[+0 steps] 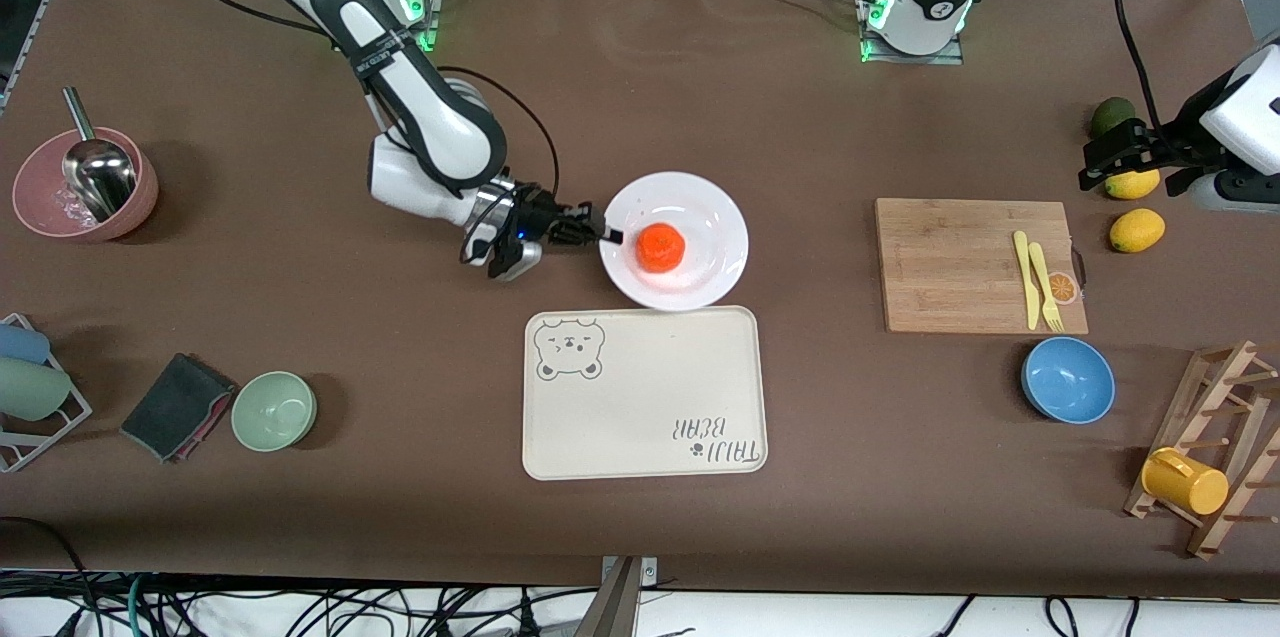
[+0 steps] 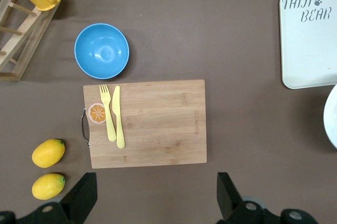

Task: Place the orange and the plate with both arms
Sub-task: 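Carry the plate with the right gripper onto the bear tray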

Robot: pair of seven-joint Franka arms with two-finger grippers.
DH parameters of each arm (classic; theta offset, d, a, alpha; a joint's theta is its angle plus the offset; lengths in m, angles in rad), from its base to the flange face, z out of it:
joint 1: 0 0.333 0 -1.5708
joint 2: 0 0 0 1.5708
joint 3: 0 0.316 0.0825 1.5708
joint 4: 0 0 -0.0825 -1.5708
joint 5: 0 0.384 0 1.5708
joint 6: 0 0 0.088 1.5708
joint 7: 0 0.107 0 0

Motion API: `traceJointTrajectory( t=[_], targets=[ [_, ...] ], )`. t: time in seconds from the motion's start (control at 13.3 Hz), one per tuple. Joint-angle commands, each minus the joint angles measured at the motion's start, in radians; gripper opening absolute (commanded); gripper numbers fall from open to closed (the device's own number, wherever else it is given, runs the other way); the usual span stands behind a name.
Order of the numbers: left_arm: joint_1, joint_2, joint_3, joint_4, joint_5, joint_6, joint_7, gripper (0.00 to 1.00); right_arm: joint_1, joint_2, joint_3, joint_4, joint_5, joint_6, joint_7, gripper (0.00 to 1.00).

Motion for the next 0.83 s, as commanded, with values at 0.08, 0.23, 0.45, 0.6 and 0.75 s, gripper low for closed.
traceJointTrajectory(
  t=[0.08, 0.23, 0.45, 0.6, 0.75],
  targets=[
    [-0.005, 0.013, 0.001, 0.04, -0.015, -0.008, 0.023, 1.0, -0.002, 0.257, -0.019, 0.37, -0.17, 0.007, 0.25, 0.0],
    [-0.004, 0.014, 0.0, 0.04, -0.015, -0.008, 0.023, 1.0, -0.002, 0.358, -0.028, 0.505, -0.251, 0.01, 0.331, 0.0],
    [-0.004, 0.014, 0.0, 0.04, -0.018, -0.008, 0.024, 1.0, 0.029, 0.502, -0.034, 0.649, -0.267, 0.026, 0.34, 0.0],
    [-0.004, 0.014, 0.001, 0.04, -0.018, -0.008, 0.024, 1.0, 0.056, 0.538, -0.06, 0.679, -0.267, 0.064, 0.337, 0.0],
    [-0.004, 0.014, 0.001, 0.04, -0.017, -0.008, 0.024, 1.0, 0.066, 0.538, -0.071, 0.681, -0.273, 0.067, 0.337, 0.0]
  ],
)
